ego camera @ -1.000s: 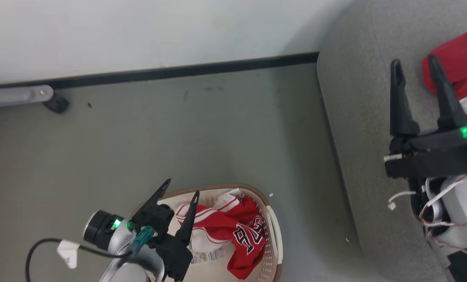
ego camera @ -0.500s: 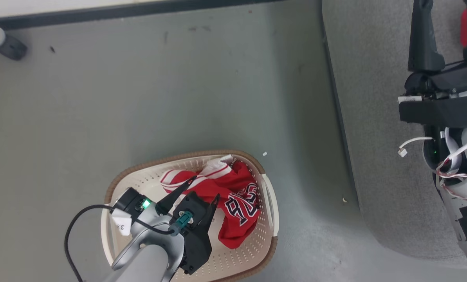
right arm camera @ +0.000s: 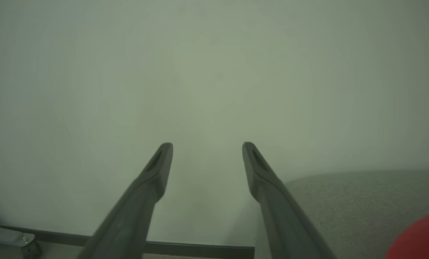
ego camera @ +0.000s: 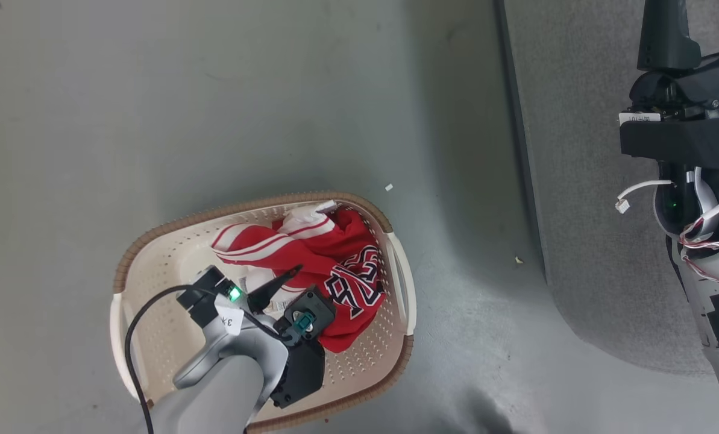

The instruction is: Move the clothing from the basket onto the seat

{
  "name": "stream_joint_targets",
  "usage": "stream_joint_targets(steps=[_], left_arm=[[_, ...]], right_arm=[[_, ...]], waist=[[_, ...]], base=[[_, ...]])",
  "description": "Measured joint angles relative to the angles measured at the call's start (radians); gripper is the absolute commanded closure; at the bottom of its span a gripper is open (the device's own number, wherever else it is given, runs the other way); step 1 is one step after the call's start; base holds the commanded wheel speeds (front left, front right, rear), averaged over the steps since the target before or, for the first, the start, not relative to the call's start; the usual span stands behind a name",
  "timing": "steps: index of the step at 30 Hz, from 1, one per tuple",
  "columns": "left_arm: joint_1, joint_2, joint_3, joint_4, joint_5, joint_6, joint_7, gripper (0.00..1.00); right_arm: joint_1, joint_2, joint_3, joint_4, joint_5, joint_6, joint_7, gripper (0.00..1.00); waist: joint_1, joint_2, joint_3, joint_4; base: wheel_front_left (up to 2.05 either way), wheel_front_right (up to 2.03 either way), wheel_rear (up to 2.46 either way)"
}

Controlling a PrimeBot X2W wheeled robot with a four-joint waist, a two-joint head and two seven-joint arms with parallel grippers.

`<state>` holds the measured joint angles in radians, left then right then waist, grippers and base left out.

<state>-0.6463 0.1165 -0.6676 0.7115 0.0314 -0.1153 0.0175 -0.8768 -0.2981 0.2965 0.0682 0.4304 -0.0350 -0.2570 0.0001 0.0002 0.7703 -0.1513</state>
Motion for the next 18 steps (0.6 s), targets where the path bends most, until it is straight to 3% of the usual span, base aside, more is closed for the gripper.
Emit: stream_joint_targets(steps=[18], left_arm=[[-0.144,0.000,-0.052,0.153,0.046,-0.008,-0.022,0.00]], right_arm=[[-0.039,0.038,-0.009,0.002,-0.011,0.015,0.000,0.00]], waist=[[-0.0001,-0.0001,0.115,-0.066]], base=[[0.00,0.00,0.00]])
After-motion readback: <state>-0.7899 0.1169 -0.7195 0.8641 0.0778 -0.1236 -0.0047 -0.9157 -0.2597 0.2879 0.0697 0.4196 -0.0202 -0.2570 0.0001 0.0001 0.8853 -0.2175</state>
